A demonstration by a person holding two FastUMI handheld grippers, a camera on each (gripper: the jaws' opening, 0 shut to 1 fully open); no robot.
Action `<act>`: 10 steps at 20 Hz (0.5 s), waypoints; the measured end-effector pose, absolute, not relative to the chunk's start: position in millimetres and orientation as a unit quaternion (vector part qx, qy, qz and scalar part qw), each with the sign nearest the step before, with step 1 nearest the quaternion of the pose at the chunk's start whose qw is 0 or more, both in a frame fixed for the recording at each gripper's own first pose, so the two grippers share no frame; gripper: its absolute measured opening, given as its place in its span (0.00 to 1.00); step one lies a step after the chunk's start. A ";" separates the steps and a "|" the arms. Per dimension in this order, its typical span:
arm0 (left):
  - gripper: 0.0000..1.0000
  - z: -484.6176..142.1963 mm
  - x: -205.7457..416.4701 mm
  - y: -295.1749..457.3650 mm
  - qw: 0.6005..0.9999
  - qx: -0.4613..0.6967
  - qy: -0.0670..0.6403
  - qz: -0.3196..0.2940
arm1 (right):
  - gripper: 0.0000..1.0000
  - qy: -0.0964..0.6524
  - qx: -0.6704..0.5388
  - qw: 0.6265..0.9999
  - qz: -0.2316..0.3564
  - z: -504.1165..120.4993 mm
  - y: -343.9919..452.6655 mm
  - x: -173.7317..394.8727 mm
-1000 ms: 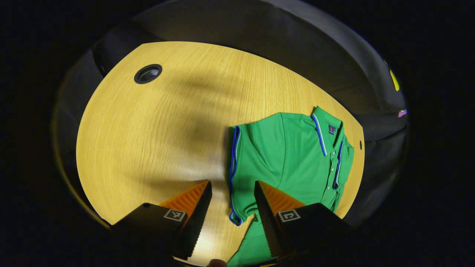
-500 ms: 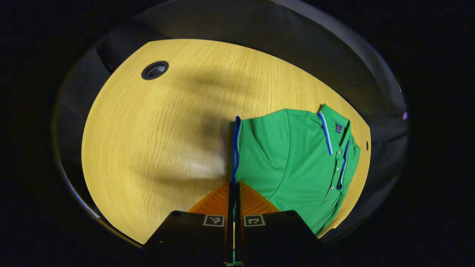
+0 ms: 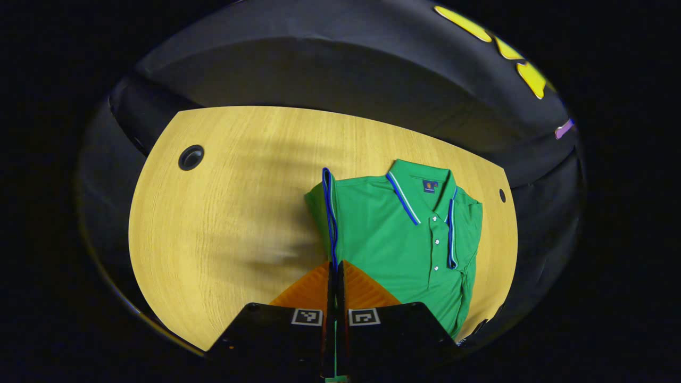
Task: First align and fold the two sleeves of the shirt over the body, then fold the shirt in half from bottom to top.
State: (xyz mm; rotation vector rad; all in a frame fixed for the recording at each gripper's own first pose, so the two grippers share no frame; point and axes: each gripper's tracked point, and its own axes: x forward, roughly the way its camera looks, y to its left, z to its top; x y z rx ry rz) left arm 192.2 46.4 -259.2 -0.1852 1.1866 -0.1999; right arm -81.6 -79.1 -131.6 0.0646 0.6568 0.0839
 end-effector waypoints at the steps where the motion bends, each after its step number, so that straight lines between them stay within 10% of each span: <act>1: 0.04 -261.5 193.0 34.5 0.819 -0.083 0.560 -0.099 | 0.82 0.322 0.033 0.945 0.035 -133.3 -82.6 -87.6; 10: 0.06 -303.2 212.0 -48.4 0.810 -0.081 0.567 -0.121 | 0.82 0.332 0.059 0.941 -0.025 -140.4 -117.0 -125.8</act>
